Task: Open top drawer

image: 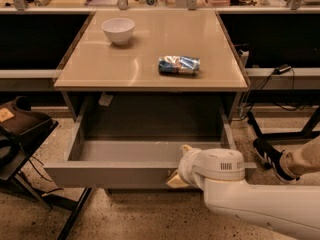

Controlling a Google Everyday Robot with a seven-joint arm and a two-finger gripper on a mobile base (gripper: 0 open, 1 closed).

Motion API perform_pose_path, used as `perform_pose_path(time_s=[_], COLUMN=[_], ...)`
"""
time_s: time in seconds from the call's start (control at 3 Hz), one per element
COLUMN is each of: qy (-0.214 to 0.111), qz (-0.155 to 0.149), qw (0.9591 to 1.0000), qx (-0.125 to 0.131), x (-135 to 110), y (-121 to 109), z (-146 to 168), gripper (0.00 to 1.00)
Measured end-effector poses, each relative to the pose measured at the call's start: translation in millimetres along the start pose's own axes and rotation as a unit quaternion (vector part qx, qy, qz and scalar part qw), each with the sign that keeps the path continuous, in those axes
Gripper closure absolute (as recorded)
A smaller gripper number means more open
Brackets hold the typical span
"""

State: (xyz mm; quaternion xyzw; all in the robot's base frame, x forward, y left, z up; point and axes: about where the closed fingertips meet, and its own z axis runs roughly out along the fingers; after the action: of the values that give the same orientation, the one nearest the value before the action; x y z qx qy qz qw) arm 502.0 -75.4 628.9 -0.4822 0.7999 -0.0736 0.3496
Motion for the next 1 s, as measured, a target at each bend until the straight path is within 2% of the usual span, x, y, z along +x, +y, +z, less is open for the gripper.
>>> perform_pose_path(time_s=[1.0], qy=[-0.002], qz=[0.0], qw=[1.0], qx=[0.001], x=[0.1], y=[5.9], z=[-5.1], gripper=[1.0])
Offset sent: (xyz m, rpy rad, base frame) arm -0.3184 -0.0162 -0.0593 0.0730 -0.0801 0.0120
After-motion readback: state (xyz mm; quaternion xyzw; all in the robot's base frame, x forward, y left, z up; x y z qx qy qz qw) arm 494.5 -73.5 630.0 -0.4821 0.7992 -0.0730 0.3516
